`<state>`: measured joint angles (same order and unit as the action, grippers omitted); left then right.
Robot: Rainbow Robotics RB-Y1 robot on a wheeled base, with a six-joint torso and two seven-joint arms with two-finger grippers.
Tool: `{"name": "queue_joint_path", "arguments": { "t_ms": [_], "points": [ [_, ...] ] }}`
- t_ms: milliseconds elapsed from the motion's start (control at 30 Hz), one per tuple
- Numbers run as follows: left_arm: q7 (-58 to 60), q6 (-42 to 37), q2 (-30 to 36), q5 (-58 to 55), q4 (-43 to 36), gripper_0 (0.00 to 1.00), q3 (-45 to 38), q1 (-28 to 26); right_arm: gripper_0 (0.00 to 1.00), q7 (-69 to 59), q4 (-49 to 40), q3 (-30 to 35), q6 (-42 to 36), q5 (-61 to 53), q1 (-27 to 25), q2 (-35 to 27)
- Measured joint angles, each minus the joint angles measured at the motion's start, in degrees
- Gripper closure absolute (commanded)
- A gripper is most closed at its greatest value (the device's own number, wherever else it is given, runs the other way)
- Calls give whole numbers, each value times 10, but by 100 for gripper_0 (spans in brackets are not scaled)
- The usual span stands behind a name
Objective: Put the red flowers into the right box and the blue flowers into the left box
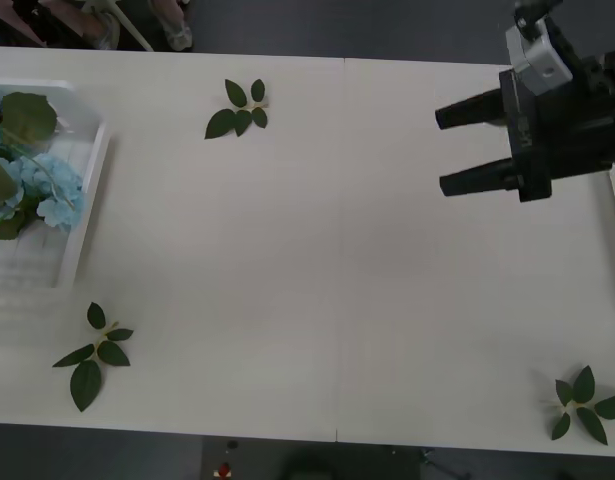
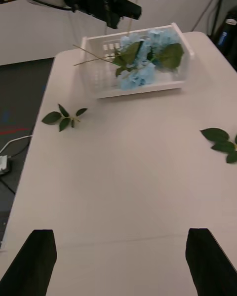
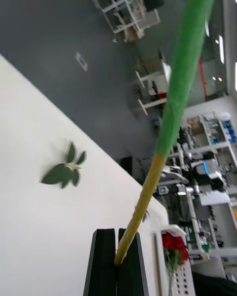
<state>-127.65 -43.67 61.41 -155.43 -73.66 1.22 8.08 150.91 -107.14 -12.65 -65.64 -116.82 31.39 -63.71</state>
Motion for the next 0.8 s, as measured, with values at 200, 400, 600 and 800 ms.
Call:
{"name": "queue_joint_path", "arguments": {
  "t_ms": [200, 400, 600, 800],
  "points": [
    [0, -5, 0, 0, 64, 100, 0, 0, 24, 53, 1, 20, -1, -18, -58, 12],
    [0, -5, 0, 0, 83, 88, 0, 0, 23, 51, 1, 29, -19, -40, -68, 16],
    [0, 0, 0, 0, 83, 12, 0, 0, 21, 51, 1, 29, -19, -96, -68, -33],
    [0, 0, 0, 0, 83, 0, 0, 0, 8, 51, 1, 29, -19, -115, -68, -67]
  ]
}}
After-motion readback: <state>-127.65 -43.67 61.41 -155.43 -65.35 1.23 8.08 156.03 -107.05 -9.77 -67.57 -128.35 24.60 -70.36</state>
